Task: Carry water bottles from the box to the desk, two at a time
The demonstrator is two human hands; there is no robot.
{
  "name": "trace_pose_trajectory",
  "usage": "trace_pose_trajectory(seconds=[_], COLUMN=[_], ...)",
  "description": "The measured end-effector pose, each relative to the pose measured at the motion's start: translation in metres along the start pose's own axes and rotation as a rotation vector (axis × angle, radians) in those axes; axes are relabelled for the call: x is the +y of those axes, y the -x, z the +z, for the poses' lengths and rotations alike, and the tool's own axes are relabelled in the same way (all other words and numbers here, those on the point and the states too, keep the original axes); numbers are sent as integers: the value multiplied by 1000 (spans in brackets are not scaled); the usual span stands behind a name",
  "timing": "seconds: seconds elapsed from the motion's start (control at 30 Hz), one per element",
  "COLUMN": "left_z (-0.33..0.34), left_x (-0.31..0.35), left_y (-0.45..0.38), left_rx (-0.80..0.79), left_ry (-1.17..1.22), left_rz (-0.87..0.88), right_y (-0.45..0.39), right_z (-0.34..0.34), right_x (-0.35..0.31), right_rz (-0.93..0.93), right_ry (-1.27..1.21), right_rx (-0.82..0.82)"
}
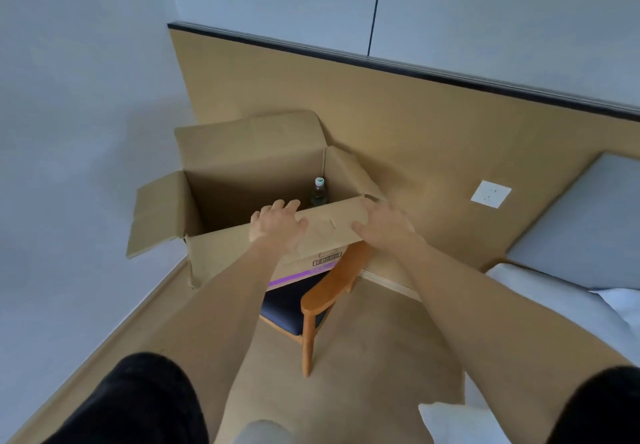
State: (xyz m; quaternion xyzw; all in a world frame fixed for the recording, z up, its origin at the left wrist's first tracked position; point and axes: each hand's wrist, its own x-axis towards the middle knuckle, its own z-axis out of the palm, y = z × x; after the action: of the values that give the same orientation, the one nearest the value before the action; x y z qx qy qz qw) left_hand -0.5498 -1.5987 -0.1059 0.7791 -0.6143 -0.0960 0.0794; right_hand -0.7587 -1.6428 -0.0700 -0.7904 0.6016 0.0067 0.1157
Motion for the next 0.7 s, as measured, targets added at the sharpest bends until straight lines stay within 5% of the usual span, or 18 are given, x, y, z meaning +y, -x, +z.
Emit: trace_pose_trajectory(seconds=[0.37,0.7], left_z=[8,23], left_x=[-59,-81], left_y=[-113,-215], left_rx=[-14,-70], left_ry=[53,77], left_rz=[-186,-174], right_y=[-145,-262], right_z=[13,34], right_x=[-32,-46], right_rz=[-151,-149], right_ry=[-32,1], right_rx=[-58,-150])
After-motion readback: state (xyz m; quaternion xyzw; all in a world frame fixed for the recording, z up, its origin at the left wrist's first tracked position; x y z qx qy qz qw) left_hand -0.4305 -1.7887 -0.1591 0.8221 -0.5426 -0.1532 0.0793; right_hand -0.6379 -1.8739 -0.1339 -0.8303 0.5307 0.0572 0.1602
